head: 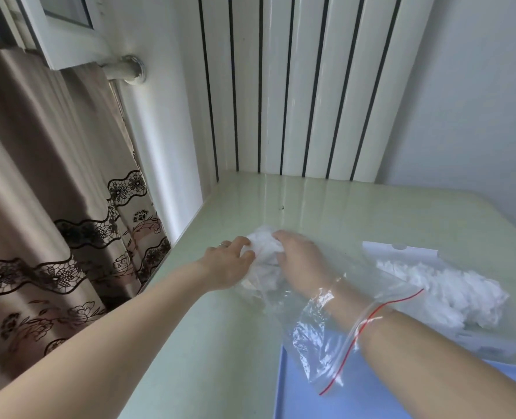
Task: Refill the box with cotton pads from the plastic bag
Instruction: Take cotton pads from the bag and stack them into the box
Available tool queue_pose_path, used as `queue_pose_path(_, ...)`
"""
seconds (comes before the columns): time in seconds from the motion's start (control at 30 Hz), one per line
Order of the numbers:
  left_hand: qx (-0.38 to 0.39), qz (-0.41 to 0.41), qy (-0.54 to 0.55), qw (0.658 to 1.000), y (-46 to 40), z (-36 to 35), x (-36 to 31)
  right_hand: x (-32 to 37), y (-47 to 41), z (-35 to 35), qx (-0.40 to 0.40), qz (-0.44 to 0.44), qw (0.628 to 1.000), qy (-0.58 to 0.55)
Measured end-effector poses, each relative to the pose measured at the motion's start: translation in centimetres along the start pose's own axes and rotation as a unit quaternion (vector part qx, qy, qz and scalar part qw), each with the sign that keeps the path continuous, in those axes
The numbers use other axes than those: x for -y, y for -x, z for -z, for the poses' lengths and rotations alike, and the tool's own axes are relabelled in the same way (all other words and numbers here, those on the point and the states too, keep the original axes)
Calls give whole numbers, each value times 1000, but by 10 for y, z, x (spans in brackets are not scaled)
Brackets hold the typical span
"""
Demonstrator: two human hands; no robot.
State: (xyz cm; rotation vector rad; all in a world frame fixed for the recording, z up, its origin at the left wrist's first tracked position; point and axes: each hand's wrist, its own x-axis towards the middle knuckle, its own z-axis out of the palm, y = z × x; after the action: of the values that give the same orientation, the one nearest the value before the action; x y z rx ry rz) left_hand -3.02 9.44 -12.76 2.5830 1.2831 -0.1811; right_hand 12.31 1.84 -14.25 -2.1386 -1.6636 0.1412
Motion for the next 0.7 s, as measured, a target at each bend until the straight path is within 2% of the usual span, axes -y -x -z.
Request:
queue_pose_path(0.17,-28,13,11,999,-7,-8,4,3,16,4,-2,-19,1000,-23)
queue_pose_path(0.27,12,20,-23,999,-2,-6,-1,1,45,16,16,2,999,-35)
queue_pose_path(0.37,3,66,-3,998,10,4,-10,-4,79,29,-64,-17,978,-196)
queue_pose_path(0.4,-12,72,7,997,15,8,-15,-7,89,38,-60,-47,971,-228)
queue_pose_path(0.47,-56,67,37,995,23,19,-27,-13,107,56,23,-99,948,-301)
queue_pose_path(0.53,-104,19,54,993,37,30,-48,-22,128,78,132,-113,904,-390)
queue_pose_path(0.6,-129,-39,59,989,47,40,-72,-34,145,97,192,-124,870,-437)
queue_pose_path(0.7,-128,-151,60,978,66,46,-122,-63,166,124,144,-197,857,-454)
